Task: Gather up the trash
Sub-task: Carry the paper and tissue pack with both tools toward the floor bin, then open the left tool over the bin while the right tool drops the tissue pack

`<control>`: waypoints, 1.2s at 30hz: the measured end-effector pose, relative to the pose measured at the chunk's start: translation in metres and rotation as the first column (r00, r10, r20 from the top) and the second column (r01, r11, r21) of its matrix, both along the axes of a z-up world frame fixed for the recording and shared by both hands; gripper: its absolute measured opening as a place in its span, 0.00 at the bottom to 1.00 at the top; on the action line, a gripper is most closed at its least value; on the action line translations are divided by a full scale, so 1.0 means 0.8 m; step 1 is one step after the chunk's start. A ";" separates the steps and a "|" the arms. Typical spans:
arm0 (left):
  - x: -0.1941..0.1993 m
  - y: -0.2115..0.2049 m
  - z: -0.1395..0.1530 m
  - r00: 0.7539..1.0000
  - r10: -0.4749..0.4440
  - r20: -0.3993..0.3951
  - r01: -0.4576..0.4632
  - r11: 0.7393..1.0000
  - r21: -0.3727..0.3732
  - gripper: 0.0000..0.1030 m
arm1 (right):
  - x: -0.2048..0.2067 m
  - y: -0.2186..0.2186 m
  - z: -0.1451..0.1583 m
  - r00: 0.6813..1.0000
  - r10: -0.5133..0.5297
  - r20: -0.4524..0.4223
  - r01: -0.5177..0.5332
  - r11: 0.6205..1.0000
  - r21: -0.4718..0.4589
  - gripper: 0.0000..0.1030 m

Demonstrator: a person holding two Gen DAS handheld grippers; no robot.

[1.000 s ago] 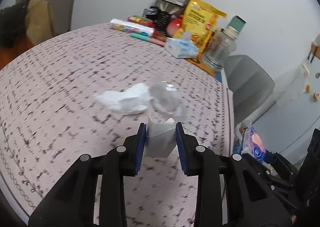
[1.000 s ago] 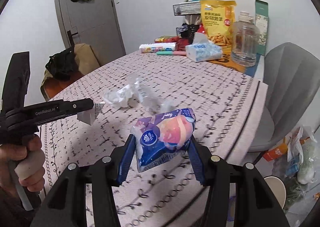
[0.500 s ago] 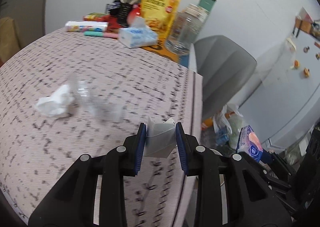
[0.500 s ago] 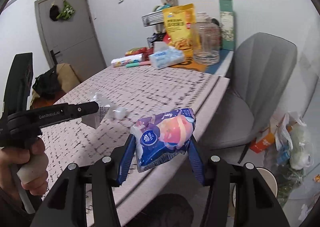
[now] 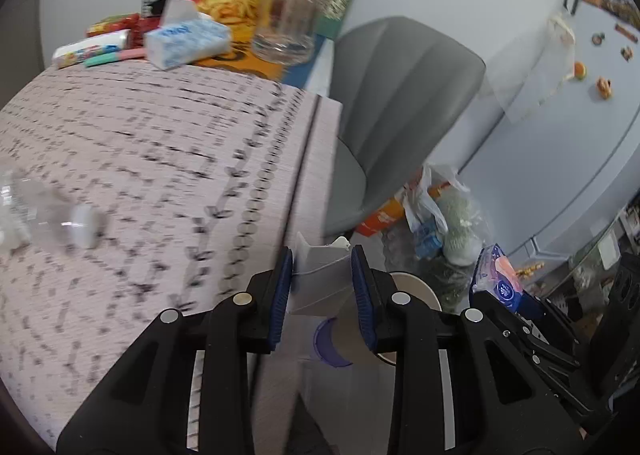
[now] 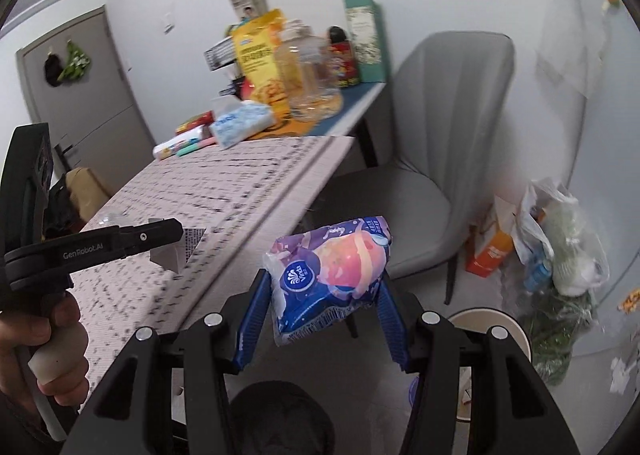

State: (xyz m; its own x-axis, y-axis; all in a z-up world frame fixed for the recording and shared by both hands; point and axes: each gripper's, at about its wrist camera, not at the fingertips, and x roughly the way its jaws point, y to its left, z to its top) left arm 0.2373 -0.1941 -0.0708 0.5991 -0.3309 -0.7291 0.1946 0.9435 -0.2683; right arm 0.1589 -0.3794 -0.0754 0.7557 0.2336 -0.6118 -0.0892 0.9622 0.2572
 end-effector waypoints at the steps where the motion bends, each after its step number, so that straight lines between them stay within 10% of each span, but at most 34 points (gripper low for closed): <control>1: 0.004 -0.011 -0.005 1.000 -0.011 -0.006 0.011 1.000 0.005 0.29 | 0.000 -0.007 -0.004 1.000 -0.010 -0.004 0.010 1.000 0.003 0.50; 16: 0.046 -0.146 -0.088 0.982 -0.137 -0.130 0.144 0.988 0.049 0.29 | 0.017 -0.160 -0.107 0.958 -0.251 -0.136 0.260 0.965 0.048 0.51; 20: 0.052 -0.183 -0.106 0.971 -0.178 -0.160 0.189 0.980 0.056 0.29 | 0.025 -0.196 -0.135 0.943 -0.299 -0.149 0.311 0.947 0.073 0.74; 29: 0.050 -0.265 -0.137 0.929 -0.294 -0.227 0.306 0.952 0.018 0.31 | 0.000 -0.258 -0.168 0.901 -0.394 -0.185 0.418 0.901 0.117 0.75; 36: 0.048 -0.282 -0.124 0.912 -0.366 -0.185 0.359 0.931 -0.068 0.74 | -0.050 -0.300 -0.174 0.852 -0.480 -0.210 0.510 0.852 0.121 0.75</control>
